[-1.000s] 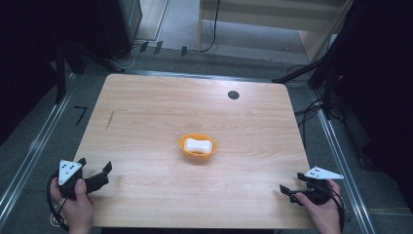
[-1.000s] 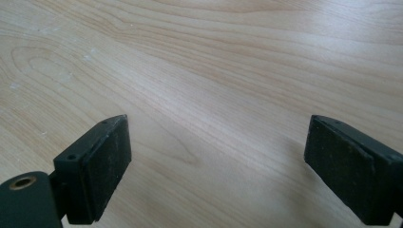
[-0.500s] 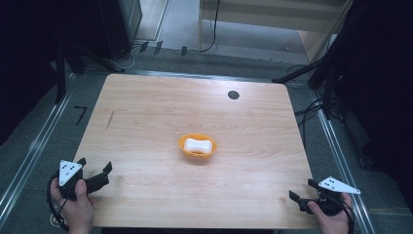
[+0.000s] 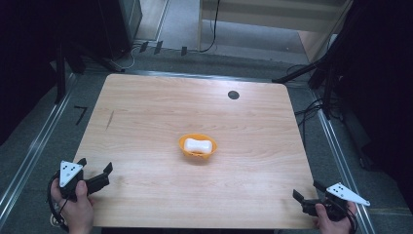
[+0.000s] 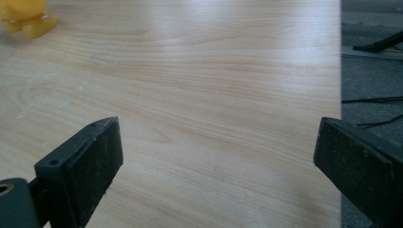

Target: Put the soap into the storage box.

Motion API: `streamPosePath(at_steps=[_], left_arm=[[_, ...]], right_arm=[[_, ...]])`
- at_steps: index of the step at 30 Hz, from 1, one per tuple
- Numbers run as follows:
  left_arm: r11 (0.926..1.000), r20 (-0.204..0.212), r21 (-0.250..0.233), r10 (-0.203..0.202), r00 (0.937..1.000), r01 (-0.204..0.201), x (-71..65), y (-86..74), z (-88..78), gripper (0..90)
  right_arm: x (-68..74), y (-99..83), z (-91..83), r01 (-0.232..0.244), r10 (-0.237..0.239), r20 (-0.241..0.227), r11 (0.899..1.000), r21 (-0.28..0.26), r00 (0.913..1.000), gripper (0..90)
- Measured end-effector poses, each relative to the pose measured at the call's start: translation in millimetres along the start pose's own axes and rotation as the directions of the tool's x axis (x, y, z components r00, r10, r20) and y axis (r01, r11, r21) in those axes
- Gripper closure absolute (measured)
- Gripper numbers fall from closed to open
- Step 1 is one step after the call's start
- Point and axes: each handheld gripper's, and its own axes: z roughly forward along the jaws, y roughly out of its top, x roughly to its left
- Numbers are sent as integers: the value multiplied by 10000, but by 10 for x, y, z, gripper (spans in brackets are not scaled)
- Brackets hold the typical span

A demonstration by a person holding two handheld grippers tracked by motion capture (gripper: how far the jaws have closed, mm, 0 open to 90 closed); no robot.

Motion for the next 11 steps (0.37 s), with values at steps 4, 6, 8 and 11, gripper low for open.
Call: streamPosePath(at_steps=[4, 6, 8, 11], left_arm=[[10000, -92, 10, 77, 9999, -77, -11, 0, 1, 92], [9999, -119, 11, 104, 9999, -104, -13, 0, 1, 92], [9999, -135, 2, 140, 9998, -140, -18, 0, 4, 92], [9997, -168, 99, 231, 9996, -229, -29, 2, 8, 92]], right_arm=[[-13, -28, 9, -165, 169, 461, 9998, -97, 9988, 25], [-6, -29, 2, -137, 146, 512, 9998, -168, 9986, 10], [3, -33, 1, -2, 10, 484, 9999, -156, 9988, 10], [6, -36, 4, 57, -52, 426, 9999, -126, 9991, 10]])
